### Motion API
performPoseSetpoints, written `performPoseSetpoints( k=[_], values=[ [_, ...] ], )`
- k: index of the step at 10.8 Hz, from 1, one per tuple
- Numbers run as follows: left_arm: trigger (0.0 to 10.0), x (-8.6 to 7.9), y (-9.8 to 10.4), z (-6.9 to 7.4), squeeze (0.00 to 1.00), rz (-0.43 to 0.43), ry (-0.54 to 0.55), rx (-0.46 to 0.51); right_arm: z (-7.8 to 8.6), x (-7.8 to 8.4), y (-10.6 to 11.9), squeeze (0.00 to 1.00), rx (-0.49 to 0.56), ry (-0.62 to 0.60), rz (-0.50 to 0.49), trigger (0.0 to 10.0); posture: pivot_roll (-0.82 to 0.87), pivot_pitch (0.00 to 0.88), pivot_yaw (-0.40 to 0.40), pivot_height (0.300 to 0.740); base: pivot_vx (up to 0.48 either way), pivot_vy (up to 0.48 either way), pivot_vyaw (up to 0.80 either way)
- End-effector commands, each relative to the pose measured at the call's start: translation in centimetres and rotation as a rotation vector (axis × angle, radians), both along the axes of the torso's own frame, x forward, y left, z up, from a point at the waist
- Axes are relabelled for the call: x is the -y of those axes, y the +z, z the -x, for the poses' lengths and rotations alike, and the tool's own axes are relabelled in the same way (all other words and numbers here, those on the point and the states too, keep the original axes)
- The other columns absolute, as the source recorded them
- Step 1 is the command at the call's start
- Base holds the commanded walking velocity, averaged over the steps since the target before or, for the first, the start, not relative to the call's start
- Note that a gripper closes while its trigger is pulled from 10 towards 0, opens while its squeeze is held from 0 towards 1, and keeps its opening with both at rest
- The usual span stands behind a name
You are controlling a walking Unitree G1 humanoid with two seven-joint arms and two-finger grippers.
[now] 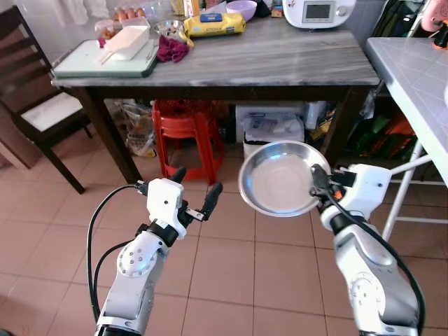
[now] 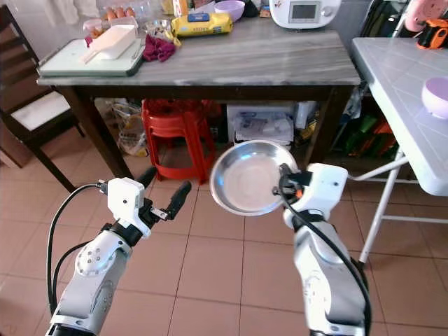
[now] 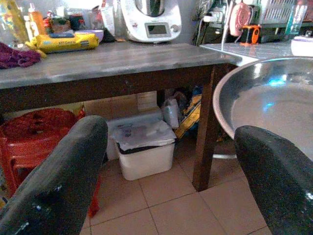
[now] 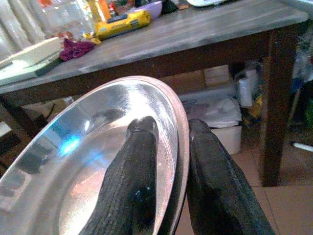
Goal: Setting the table
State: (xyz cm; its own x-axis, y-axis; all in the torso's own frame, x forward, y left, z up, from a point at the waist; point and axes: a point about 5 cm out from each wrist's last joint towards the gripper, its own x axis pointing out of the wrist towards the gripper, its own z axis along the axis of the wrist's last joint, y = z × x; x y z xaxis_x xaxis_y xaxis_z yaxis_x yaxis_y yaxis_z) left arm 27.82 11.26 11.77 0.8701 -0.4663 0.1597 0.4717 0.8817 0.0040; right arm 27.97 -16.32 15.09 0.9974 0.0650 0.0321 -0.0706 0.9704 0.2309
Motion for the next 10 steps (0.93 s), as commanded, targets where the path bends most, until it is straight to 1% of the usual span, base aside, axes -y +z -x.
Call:
performPoseSetpoints(
  k=[1,2,7,10],
  values=[
    [10.0,0.20,0.05,0.23,0.00,-0.005,-0.014,0.001,-0.04,0.01,0.22,0.00,0.013,0.003,0.005,10.0,-0.08,0.045,0.072,0.740,0.345,0.000,0.00],
    [10.0,0.28,0.04,0.21,0.00,-0.002,-0.018,0.001,-0.03,0.01,0.25,0.00,0.015,0.001,0.005,10.0,-0.08,0.044,0.072,0.740,0.349,0.000,0.80],
    [10.0,0.66,0.03,0.29,0.00,0.007,-0.030,0.000,-0.14,0.18,0.38,0.00,0.019,-0.007,0.000,10.0,-0.09,0.040,0.070,0.740,0.352,0.000,0.00],
    [10.0,0.86,0.04,0.26,0.00,0.010,-0.044,0.000,-0.19,0.46,0.63,0.00,0.038,-0.028,-0.013,10.0,-0.09,0.039,0.073,0.740,0.480,0.000,0.00]
  ],
)
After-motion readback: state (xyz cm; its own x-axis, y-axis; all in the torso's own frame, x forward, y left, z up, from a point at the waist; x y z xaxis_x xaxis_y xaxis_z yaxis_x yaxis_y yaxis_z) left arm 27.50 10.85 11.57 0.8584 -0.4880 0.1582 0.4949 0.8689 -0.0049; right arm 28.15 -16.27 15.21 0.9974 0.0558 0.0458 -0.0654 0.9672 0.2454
